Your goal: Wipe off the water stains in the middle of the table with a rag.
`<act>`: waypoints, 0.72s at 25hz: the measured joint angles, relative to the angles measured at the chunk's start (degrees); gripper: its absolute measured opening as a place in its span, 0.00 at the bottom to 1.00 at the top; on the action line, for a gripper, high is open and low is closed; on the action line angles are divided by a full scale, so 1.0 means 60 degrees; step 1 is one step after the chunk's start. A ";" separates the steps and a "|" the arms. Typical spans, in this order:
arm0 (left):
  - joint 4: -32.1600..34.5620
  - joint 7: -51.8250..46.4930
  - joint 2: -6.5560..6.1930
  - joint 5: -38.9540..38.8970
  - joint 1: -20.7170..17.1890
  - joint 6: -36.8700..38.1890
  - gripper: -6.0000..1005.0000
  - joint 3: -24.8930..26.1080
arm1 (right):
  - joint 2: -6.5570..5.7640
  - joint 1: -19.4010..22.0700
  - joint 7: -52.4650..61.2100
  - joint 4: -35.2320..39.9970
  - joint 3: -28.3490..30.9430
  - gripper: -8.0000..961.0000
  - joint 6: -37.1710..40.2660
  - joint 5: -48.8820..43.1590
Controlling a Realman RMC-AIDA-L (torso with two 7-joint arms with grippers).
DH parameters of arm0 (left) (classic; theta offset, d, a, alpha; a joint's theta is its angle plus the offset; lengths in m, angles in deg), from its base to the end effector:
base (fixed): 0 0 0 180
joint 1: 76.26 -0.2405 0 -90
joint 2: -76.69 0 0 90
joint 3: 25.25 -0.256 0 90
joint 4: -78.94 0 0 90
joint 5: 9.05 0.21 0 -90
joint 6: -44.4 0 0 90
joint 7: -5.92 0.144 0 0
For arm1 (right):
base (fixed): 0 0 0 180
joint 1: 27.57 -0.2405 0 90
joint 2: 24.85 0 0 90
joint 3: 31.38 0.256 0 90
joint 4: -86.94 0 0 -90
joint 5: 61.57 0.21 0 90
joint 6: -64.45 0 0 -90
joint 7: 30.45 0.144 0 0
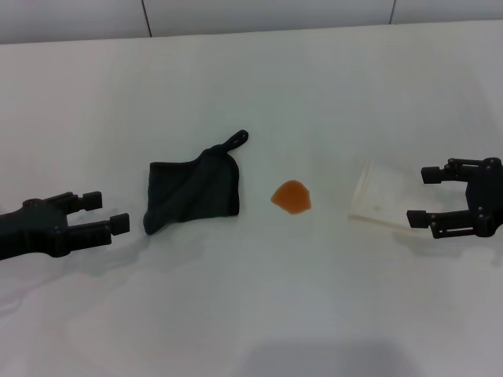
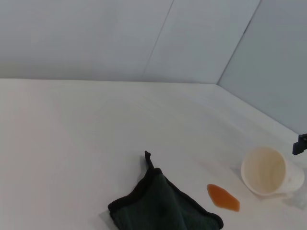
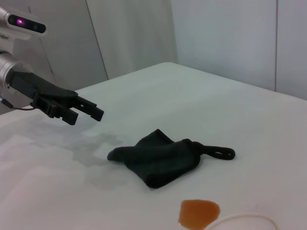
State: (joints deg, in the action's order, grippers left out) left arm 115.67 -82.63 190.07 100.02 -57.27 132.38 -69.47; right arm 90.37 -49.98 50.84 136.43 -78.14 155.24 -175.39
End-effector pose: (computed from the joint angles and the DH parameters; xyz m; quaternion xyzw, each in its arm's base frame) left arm -0.3327 0.2847 0.0321 -0.8915 -0.3620 -0.2227 0.1568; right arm 0.2909 0.3124 0.0428 -0.9566 0.1855 0.1611 0.1568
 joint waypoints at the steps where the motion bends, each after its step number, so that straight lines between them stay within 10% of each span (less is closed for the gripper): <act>1: 0.0000 0.0000 0.0000 0.0000 0.0000 0.0000 0.87 0.0000 | 0.0000 0.0001 0.0000 0.0000 0.0000 0.88 -0.0003 0.0000; 18: 0.0000 -0.0008 0.0007 0.0102 0.0060 0.0000 0.86 0.0011 | 0.0000 0.0001 0.0000 0.0000 0.0000 0.88 -0.0045 0.0000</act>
State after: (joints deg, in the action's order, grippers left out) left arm 115.68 -82.68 190.11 100.63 -56.91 132.38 -69.40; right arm 90.37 -49.98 50.85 136.43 -78.14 154.97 -175.39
